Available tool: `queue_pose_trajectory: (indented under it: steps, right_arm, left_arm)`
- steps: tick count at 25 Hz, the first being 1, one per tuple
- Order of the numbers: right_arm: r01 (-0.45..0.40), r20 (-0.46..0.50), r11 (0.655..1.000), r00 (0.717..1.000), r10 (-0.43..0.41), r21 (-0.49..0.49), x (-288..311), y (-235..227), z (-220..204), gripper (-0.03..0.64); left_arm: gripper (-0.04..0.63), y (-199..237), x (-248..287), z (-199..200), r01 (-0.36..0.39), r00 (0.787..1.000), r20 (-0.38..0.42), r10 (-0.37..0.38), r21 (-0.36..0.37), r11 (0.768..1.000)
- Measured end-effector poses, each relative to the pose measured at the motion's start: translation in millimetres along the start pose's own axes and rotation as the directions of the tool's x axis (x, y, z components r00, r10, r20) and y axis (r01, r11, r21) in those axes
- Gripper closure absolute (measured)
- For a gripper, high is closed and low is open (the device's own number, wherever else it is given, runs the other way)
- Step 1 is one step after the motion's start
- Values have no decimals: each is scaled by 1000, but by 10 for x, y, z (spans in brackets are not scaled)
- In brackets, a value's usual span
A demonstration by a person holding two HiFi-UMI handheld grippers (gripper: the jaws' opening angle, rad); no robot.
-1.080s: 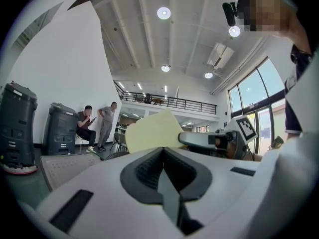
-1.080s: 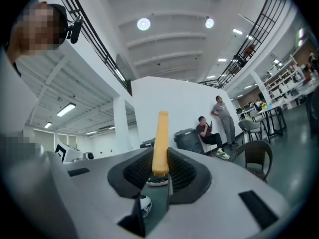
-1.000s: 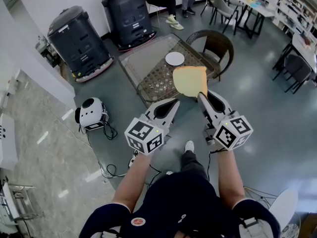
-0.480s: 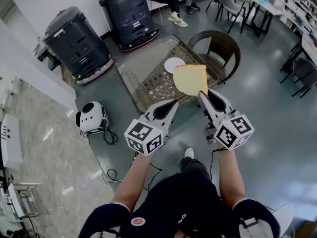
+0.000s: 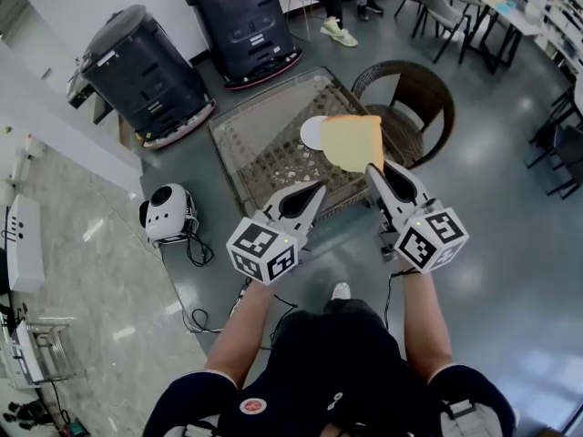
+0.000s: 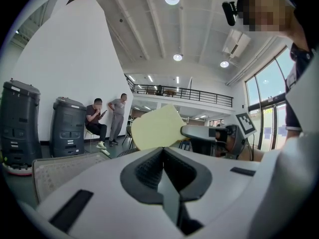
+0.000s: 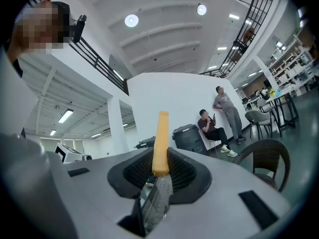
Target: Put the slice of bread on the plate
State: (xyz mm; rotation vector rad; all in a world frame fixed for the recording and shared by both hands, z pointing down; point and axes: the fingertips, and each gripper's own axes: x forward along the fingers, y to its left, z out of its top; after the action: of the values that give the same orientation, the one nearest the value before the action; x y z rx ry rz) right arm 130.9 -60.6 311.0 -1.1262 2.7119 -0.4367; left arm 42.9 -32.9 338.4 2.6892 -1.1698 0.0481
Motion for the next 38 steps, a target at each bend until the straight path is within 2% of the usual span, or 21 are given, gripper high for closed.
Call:
queue_pose_trajectory:
  steps: [11, 22, 29, 38]
  right_arm:
    - [-10, -25, 999, 1000, 11, 33, 380, -505, 27, 528]
    - [61, -108, 996, 993, -54, 63, 991, -957, -334, 528]
    - [137, -217, 986, 969, -114, 94, 1476, -1361, -815, 528]
    - [238, -362, 962, 915, -175, 137, 1993, -1839, -1574, 528]
  left_arm:
    - [588, 350, 434, 28, -42, 999, -18, 41, -11, 999]
    - [588, 1043, 765, -224, -50, 997, -60, 48, -45, 998]
    - [588, 1668, 1019, -687, -67, 989, -136, 54, -96, 993]
    - [588, 2206, 1257, -1177, -62, 975, -219, 26, -159, 985]
